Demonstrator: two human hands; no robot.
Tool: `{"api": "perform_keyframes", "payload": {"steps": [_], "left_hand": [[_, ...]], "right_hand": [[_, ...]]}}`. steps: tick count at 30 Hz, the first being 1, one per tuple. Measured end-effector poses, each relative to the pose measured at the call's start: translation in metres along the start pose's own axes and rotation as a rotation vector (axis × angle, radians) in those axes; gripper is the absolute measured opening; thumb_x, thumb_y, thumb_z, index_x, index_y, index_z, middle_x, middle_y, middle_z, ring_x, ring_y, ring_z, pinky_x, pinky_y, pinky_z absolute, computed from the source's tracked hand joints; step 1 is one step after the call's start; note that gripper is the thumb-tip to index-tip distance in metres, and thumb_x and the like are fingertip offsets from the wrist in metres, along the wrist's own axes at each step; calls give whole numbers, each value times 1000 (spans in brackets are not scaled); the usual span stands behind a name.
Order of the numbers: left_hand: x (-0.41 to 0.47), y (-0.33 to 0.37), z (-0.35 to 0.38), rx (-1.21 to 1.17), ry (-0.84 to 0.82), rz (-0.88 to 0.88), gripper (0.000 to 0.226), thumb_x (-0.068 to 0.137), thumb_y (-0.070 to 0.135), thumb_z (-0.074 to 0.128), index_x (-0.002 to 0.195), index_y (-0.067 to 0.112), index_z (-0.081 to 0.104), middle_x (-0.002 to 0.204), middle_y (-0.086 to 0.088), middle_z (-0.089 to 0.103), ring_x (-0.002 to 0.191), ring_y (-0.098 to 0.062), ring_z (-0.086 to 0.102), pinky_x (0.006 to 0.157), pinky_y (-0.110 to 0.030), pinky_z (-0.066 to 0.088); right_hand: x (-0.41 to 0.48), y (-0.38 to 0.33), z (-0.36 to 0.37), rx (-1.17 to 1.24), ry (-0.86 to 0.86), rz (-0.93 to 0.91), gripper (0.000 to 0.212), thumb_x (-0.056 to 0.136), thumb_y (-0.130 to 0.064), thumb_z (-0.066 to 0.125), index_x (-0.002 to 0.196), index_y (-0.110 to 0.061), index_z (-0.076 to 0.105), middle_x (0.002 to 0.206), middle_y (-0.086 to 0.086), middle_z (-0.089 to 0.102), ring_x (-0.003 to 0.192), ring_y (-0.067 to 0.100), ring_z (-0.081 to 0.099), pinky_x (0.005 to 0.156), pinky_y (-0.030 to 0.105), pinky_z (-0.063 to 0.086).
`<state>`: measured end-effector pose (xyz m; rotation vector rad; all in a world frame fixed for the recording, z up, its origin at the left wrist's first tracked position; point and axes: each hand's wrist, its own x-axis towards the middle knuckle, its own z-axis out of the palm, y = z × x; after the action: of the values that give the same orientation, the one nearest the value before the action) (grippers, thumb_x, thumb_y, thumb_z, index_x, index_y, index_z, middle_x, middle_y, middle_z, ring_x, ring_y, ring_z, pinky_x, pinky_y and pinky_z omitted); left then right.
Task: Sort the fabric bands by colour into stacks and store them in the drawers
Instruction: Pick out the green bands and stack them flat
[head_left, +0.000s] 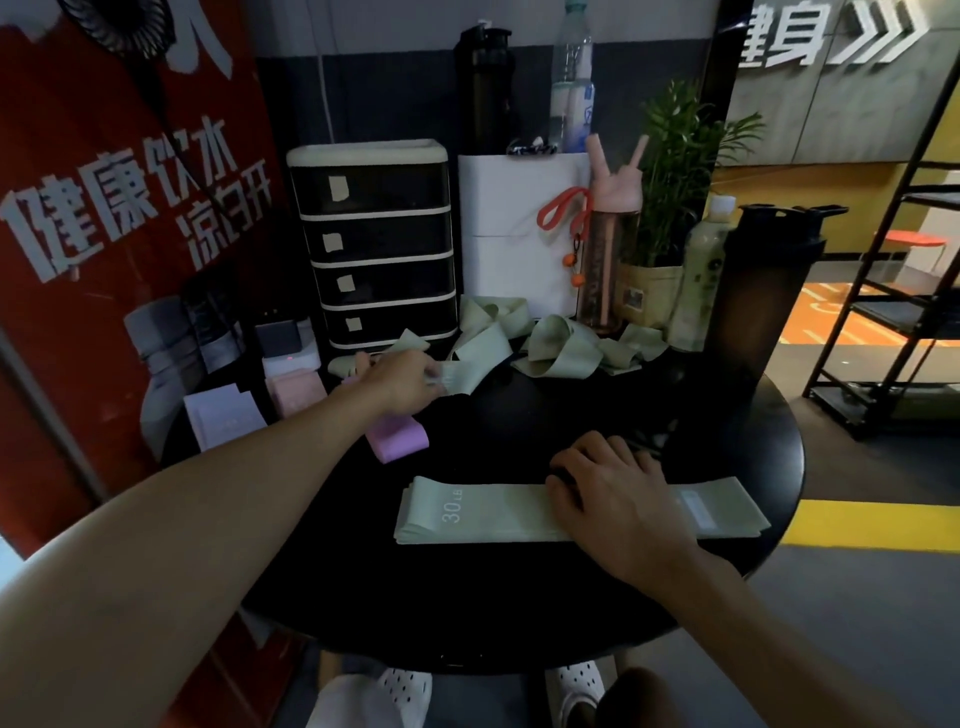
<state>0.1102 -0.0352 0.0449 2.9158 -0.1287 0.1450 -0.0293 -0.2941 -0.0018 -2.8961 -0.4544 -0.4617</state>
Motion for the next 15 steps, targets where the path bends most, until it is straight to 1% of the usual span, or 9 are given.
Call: {"api": "perform_keyframes", "payload": {"steps": [2,3,4,6,8,10,12,14,15], "left_hand": [[-4,5,-1,-28,89,13,36,94,40,59,128,28,62,128,6,62,128,-20,50,100,-35,19],[-6,7,-3,-69,143,27,34,93,38,61,125,26,65,127,6,63,127,-20,52,103,-34,21],[-8,9,-6,-123,201,47,29,92,34,63,119,24,68,123,6,65,123,-19,54,106,-34,24],[-12,14,-15,-209,295,102,15,91,27,66,103,21,73,108,8,66,111,-18,59,106,-38,31],[-15,20,-26,-276,372,173,9,89,16,67,91,17,75,93,8,65,98,-20,63,96,-37,43],[-19,27,-41,-302,429,248,10,87,7,66,89,11,76,92,1,67,91,-19,63,83,-26,44],[-22,33,-56,-291,455,331,13,88,2,65,93,7,75,97,-3,68,91,-15,63,81,-19,42],[-28,41,-71,-292,470,421,15,89,-1,63,96,7,74,98,-2,69,90,-11,64,82,-14,43],[-33,45,-79,-307,473,454,16,89,-2,62,96,7,73,96,1,68,88,-4,63,81,-9,43]], "right_hand": [[0,0,0,4,-1,-1,39,99,-48,31,124,-32,56,121,-11,50,112,13,46,96,33,34],[0,0,0,6,-3,0,39,99,-48,31,124,-32,56,121,-11,50,113,13,46,96,33,34],[-1,0,-1,8,-3,1,39,99,-47,31,124,-32,56,121,-11,50,113,13,46,97,33,34],[-1,-1,-1,8,-6,3,39,100,-47,30,124,-32,56,121,-11,49,113,13,46,97,33,33],[-2,-1,-2,7,-8,4,39,100,-48,30,125,-32,56,122,-11,49,113,13,45,97,33,33],[-3,-1,-2,9,-4,4,39,100,-48,30,125,-32,56,122,-10,49,113,13,46,97,33,34],[-3,-1,-3,16,-4,4,39,100,-48,30,125,-32,55,123,-10,49,114,13,45,97,33,34],[-3,-1,-5,28,-14,4,40,100,-48,29,126,-32,54,124,-10,48,115,13,44,98,32,33],[-3,-2,-6,31,-17,4,39,100,-48,29,126,-32,54,125,-10,48,116,13,44,98,32,33]]}}
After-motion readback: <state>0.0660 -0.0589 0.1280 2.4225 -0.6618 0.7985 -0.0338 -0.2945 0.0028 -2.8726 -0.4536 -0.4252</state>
